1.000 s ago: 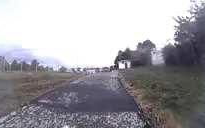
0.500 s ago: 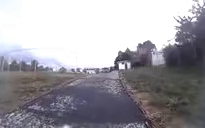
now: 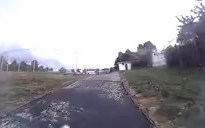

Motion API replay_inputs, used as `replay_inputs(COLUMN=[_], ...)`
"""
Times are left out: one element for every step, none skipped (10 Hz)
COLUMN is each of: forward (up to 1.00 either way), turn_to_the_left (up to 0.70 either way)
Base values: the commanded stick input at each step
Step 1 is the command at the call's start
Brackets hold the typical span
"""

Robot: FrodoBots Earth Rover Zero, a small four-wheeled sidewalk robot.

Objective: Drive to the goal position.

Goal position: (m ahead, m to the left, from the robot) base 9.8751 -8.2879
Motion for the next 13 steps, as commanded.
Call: replay_inputs(forward=[0.60,0.60,0.60,0.60,0.60,0.60,0.60,0.60,0.60,0.60,0.60,0.60,0.60], turn_to_the_left=[0.00,0.00,0.00,0.00,0.00,-0.04,-0.11,-0.15,-0.15,-0.15,-0.15,-0.15,-0.15])
